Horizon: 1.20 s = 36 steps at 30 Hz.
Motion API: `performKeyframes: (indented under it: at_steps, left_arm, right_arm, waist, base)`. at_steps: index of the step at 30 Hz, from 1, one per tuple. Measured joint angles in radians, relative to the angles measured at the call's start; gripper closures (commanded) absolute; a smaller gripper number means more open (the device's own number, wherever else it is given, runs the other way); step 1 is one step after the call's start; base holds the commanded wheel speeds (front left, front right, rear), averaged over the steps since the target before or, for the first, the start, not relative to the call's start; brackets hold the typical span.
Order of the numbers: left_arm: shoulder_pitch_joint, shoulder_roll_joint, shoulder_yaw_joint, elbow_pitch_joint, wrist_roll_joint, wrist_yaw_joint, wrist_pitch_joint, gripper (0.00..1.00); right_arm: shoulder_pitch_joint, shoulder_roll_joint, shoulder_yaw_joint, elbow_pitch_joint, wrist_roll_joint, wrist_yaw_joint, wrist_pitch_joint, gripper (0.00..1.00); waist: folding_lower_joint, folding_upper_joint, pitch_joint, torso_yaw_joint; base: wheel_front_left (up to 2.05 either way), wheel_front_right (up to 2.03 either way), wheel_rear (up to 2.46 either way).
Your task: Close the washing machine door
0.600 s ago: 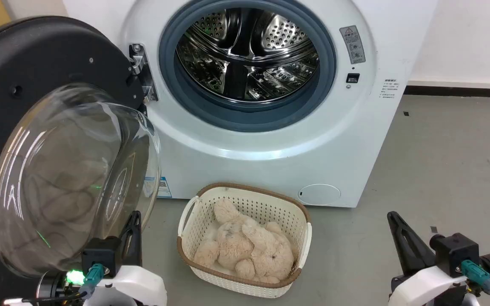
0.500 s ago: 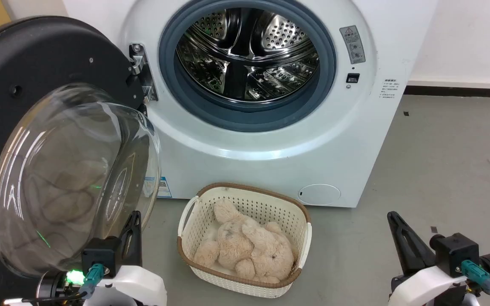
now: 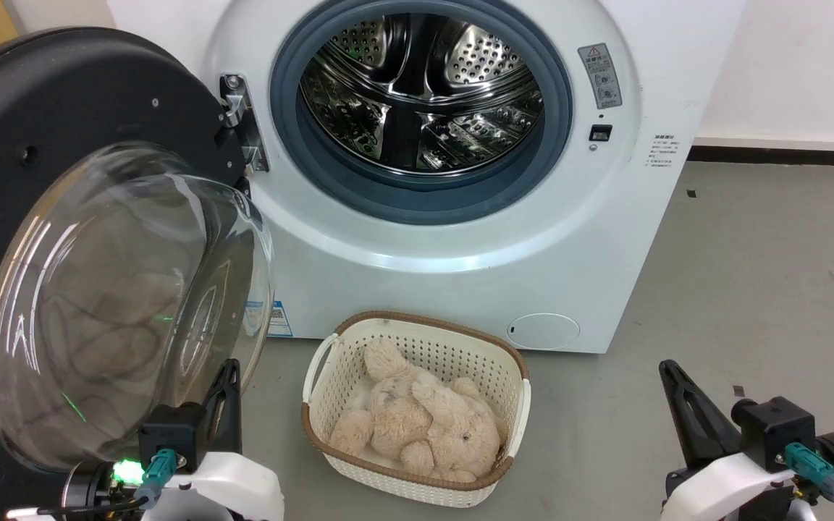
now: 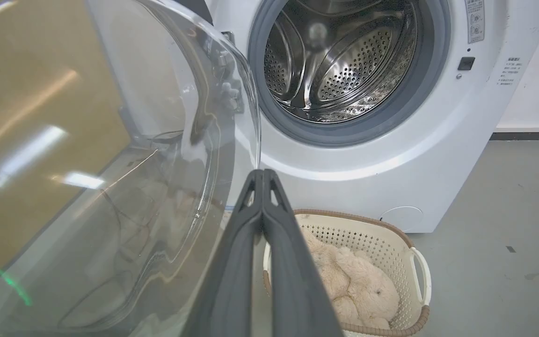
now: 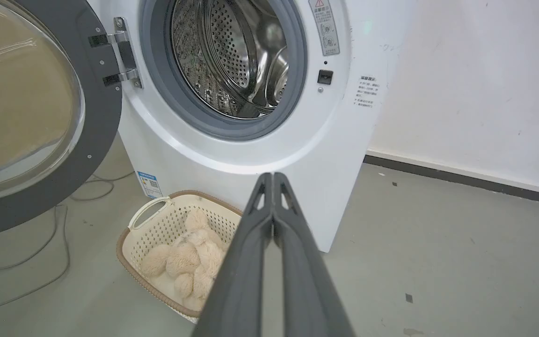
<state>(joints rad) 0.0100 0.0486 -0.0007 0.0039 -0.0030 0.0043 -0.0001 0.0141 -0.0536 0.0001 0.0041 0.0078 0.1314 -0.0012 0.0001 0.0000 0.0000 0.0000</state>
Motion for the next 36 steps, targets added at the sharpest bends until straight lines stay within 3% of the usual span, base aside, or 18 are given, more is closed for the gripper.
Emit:
performKeyframes:
  at_steps: [17, 18, 36]
  left_arm:
    - [0.000, 0.000, 0.000, 0.000, 0.000, 0.000, 0.000, 1.00]
    - [0.000, 0.000, 0.000, 0.000, 0.000, 0.000, 0.000, 0.00]
    - [0.000, 0.000, -0.013, 0.004, 0.000, 0.034, -0.020, 0.00]
  right_arm:
    - [0.000, 0.000, 0.000, 0.000, 0.000, 0.000, 0.000, 1.00]
    - [0.000, 0.000, 0.000, 0.000, 0.000, 0.000, 0.000, 0.00]
    - [0.000, 0.000, -0.025, 0.013, 0.029, 0.000, -0.023, 0.00]
  waist:
    - [0.0000, 0.0000, 0.000, 0.000]
    - [0.0000, 0.0000, 0.000, 0.000]
    - [-0.0001, 0.0000, 0.002, 0.001]
  base:
    - [0.00, 0.00, 0.00]
    - [0.00, 0.00, 0.00]
    - [0.00, 0.00, 0.00]
